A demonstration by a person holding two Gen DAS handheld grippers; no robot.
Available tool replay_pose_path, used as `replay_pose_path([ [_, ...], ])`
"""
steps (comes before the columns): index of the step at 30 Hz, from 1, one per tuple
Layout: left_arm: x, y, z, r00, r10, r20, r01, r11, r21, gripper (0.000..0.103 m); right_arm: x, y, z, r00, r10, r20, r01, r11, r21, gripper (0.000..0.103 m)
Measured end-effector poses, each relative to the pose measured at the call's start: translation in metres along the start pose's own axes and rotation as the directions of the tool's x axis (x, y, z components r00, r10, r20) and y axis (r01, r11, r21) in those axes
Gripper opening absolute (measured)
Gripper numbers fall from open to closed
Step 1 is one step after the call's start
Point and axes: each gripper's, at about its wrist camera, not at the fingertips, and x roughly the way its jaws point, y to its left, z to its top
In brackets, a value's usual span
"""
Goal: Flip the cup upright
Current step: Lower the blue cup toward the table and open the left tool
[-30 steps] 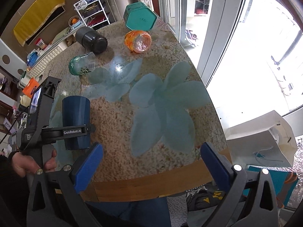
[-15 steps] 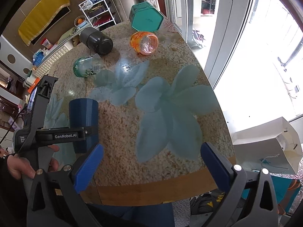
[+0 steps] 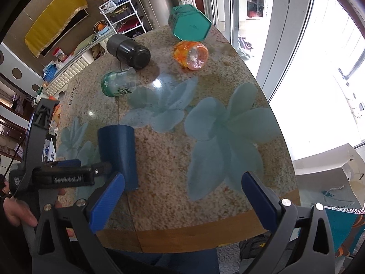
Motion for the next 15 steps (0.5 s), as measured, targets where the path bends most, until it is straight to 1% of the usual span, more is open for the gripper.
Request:
replay_pose_path([
  [4,-0.011,0.023,-0.006,1.0,-0.011,-0.002,0.011,0.999,0.031,0.103,0.006,0.02,0.002,1.0,-0.021,-0.004,0.021,1.0,0.005,0.103],
  [8,-0.019,0.046,-0.01,1.0,0.002,0.004,-0.002,0.998,0.055,0.103,0.016,0.042,0.007,0.999,-0.032,-0.002,0.032,0.999,0.008,0.103],
  [10,-0.021,0.053,-0.013,1.0,0.023,0.006,-0.024,0.997,0.068,0.103,0.019,0.051,0.01,0.999,-0.037,0.0,0.037,0.999,0.005,0.103],
  [13,-0.026,0.074,-0.015,1.0,0.01,0.021,-0.012,0.998,0.062,0.103,0.025,0.067,0.013,0.999,-0.043,-0.003,0.043,0.999,0.0,0.103],
  [15,-0.03,0.086,-0.017,1.0,0.007,0.025,-0.008,0.999,0.05,0.103,0.035,0.077,0.015,0.999,-0.051,-0.019,0.05,0.999,-0.009,0.103],
])
